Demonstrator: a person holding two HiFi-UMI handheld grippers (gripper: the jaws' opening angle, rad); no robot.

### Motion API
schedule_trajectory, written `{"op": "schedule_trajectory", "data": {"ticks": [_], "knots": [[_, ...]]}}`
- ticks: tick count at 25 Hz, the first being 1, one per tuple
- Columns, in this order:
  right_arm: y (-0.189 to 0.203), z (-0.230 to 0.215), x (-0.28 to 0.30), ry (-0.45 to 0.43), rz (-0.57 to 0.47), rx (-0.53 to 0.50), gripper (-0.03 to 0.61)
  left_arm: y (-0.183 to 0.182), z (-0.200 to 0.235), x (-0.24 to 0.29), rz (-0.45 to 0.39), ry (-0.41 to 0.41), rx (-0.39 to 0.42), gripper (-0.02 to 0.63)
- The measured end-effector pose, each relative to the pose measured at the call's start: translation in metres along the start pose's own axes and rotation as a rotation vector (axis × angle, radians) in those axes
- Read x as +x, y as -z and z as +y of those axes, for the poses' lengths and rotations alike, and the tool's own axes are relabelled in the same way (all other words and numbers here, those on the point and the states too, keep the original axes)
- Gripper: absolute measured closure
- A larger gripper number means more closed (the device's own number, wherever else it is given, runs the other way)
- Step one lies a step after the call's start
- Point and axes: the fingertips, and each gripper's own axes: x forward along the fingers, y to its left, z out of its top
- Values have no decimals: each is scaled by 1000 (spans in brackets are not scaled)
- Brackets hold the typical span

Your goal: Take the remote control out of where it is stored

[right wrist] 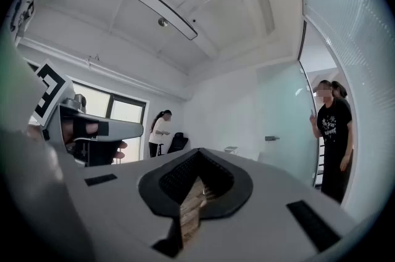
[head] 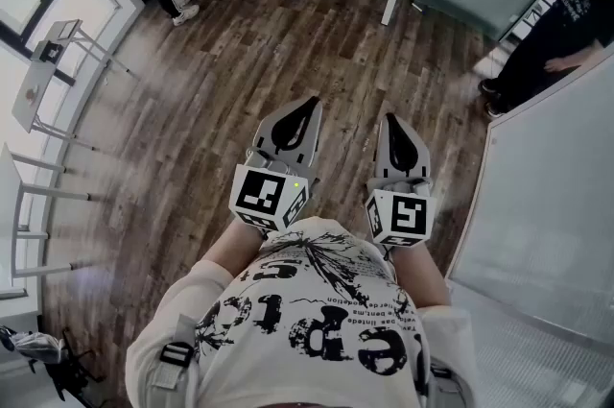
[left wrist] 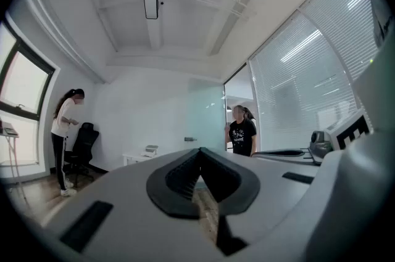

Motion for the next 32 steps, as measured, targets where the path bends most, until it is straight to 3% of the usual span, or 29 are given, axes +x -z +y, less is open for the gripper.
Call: {"op": "schedule_trajectory", "data": {"ticks": [16,22,32], "knots": [[29,-22,11,-74,64,47,584,11,0,21,-22,-88,-35,606],[45,-41,24,-89,86,51,584,23,-13,34,-10,-58,-44,606],[56,-18,99,-129,84,65,584,39,65,74,10,-68,-84,606]]}}
